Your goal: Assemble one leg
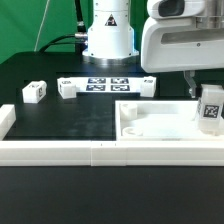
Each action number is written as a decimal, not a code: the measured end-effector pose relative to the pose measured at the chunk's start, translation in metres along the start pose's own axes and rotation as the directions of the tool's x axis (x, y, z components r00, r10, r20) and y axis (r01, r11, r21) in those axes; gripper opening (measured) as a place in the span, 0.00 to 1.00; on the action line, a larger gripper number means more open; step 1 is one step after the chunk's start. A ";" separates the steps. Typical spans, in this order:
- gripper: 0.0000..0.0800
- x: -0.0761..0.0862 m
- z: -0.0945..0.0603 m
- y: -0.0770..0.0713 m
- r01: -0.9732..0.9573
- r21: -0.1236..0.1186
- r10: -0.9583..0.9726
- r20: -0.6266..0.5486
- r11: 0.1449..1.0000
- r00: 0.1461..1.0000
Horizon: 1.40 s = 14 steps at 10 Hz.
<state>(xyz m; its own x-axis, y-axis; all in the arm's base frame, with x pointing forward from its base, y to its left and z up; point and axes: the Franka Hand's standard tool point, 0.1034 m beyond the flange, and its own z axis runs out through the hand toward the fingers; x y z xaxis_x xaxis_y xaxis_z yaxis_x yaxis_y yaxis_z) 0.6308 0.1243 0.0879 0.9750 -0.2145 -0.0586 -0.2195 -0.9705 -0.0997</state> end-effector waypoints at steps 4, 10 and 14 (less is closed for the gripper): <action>0.38 0.003 0.001 0.001 -0.387 0.035 0.387 -0.013 0.922 0.922; 0.38 0.004 0.001 -0.005 -0.750 0.059 0.750 0.015 0.659 0.661; 0.78 0.003 0.003 -0.003 -0.462 0.041 0.463 -0.005 0.886 0.886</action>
Offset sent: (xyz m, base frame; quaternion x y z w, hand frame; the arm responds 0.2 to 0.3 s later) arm -0.0055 -0.0089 -0.0073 0.0246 0.0210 0.3126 0.9493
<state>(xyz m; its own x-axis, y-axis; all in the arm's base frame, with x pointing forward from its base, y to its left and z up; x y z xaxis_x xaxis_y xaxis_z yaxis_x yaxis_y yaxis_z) 0.6344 0.1268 0.0847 0.7628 -0.6399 -0.0929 -0.6466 -0.7560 -0.1020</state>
